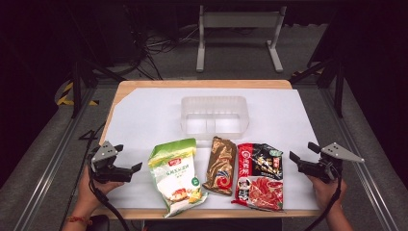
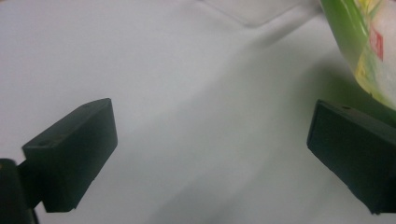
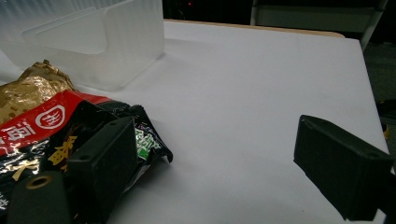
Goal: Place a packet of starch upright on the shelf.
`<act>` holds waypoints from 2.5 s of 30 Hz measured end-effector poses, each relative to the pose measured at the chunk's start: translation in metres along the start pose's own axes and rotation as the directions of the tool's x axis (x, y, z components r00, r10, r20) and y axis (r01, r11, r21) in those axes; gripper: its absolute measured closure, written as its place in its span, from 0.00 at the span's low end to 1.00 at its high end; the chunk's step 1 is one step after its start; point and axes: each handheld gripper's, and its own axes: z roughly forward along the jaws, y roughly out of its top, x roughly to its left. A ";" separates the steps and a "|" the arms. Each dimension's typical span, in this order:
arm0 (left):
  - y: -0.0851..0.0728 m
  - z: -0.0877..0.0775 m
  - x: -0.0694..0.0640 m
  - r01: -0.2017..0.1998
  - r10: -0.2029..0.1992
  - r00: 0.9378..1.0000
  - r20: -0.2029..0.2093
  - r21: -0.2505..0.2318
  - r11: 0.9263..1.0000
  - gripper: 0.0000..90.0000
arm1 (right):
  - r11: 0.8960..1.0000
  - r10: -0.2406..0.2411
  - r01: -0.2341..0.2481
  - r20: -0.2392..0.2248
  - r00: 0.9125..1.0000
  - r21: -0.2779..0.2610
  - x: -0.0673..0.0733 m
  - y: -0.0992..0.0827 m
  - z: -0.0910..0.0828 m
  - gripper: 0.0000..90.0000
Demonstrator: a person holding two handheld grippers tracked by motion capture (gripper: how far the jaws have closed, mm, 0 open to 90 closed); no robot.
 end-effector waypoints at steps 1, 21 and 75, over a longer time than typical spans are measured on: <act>0.000 0.000 0.002 0.031 -0.031 0.999 0.005 -0.003 1.000 0.02 | 1.000 0.000 0.000 0.002 1.000 0.000 0.001 0.000 0.000 0.16; 0.000 0.010 -0.023 0.053 -0.054 0.941 0.335 0.011 0.999 0.09 | 0.999 -0.047 0.047 0.018 0.999 0.010 0.005 0.003 0.007 0.16; 0.037 0.069 -0.064 -0.001 -0.050 0.868 0.494 0.103 0.995 0.89 | 0.991 -0.129 0.129 -0.002 0.992 0.038 0.024 0.010 -0.003 0.19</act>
